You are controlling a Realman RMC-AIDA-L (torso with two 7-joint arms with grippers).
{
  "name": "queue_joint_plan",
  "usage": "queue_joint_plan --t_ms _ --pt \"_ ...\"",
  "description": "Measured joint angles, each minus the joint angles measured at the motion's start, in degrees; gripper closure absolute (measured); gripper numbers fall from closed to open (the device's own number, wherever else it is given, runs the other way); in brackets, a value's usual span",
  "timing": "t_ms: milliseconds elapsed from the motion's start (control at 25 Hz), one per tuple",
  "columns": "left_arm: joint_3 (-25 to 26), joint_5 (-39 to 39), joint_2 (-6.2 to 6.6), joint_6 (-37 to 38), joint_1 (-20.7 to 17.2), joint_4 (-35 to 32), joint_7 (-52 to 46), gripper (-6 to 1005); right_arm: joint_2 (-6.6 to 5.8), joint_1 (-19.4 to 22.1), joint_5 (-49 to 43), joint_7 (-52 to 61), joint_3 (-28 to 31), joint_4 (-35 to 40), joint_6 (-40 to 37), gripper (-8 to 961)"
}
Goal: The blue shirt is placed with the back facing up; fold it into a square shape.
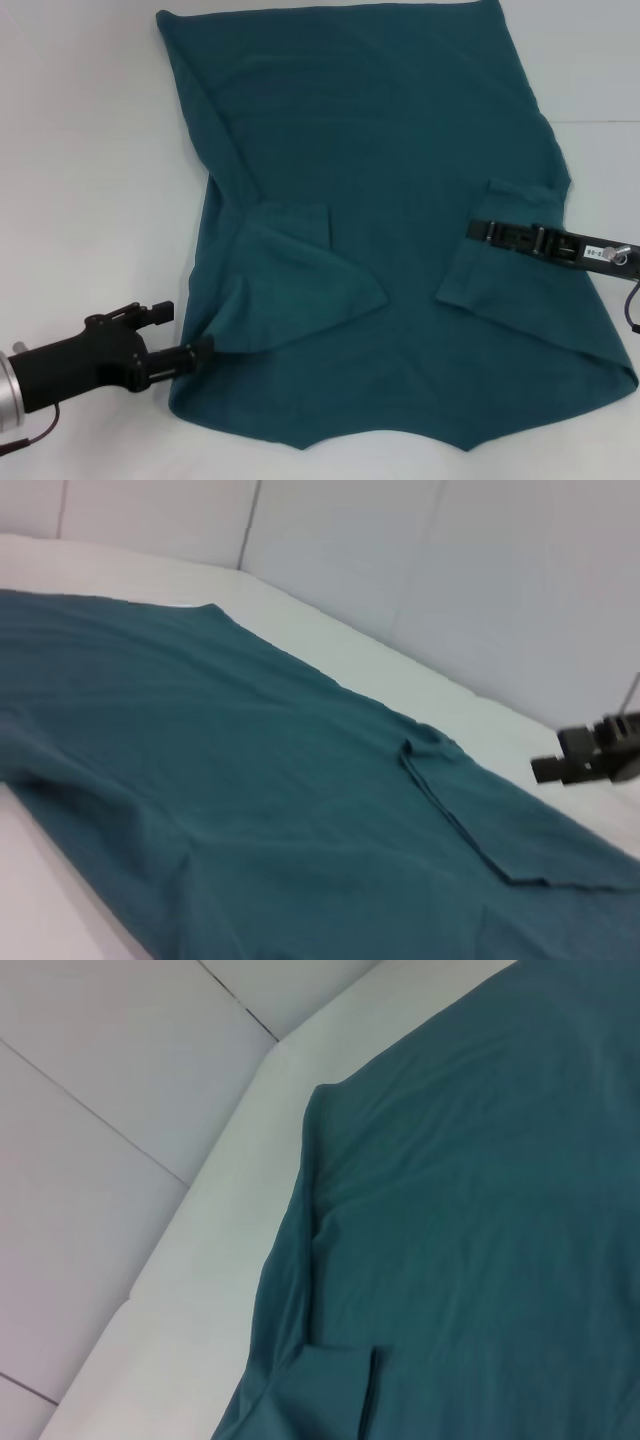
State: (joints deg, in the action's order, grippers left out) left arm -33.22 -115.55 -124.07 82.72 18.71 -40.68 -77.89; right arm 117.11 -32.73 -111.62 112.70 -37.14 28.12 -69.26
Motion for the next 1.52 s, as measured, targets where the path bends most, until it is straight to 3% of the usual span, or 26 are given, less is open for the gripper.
queue_joint_plan --t_ms 360,1280,1520 --pt "-0.5 -0.1 -0.05 -1.2 0.9 0.0 -7.5 156 -0.05 0.1 -0.1 0.1 0.1 -0.1 0.0 288" --pt "-4.2 -0.4 -0.3 -6.6 1.8 3.6 -6.8 155 -0.38 -0.1 0.0 0.1 0.0 -0.3 0.4 289" --pt "-4.5 -1.9 -0.29 -6.7 2.1 3.3 -5.8 212 -0.39 -0.2 0.0 0.1 0.0 -0.3 0.5 290"
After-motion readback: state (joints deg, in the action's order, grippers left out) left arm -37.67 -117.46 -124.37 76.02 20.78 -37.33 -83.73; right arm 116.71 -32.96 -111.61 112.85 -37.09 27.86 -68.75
